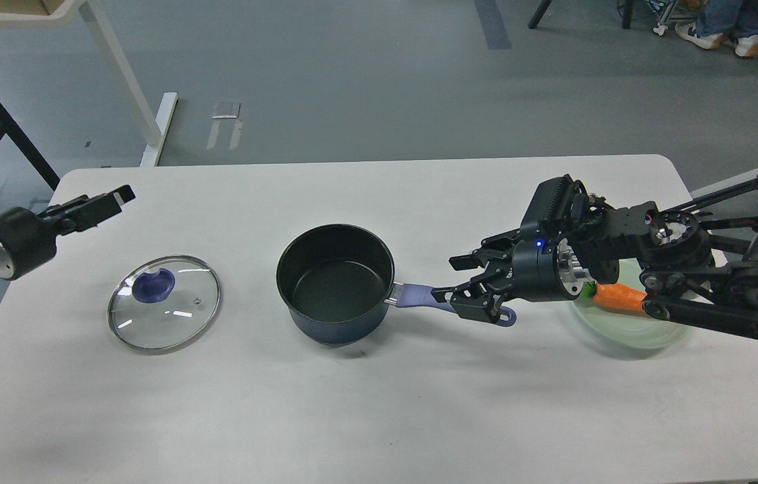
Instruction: Open pot lid
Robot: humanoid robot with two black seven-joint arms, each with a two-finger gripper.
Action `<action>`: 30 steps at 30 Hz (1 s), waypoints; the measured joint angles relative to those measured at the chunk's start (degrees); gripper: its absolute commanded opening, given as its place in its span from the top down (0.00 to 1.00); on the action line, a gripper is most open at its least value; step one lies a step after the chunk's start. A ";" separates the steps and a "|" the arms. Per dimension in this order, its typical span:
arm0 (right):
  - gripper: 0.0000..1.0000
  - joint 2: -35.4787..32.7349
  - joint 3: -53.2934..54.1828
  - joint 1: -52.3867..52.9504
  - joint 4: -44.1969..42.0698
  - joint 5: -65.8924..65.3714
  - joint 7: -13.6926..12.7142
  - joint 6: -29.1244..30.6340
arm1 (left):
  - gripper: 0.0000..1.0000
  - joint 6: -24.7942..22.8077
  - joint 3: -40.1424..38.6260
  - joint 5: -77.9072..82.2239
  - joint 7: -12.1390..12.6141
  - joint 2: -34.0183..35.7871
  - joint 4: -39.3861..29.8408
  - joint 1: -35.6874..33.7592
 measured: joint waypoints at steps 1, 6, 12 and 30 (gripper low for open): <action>0.02 -0.40 1.33 0.00 -0.08 1.92 0.00 0.00 | 0.01 -0.38 -0.04 -2.90 0.00 -0.03 0.03 -0.51; 0.01 -4.20 10.37 -0.59 -2.06 11.41 0.00 0.16 | 0.01 -0.69 -0.83 -19.18 0.00 -0.54 0.12 -2.78; 0.00 -6.43 24.85 -7.41 -7.65 36.77 0.85 -0.01 | 0.01 -0.32 -1.65 -32.63 0.00 -6.75 2.32 -4.72; 0.00 3.23 48.60 -24.95 -27.22 81.59 2.27 0.25 | 0.01 -2.98 -10.53 -60.48 0.00 -23.86 12.40 -4.15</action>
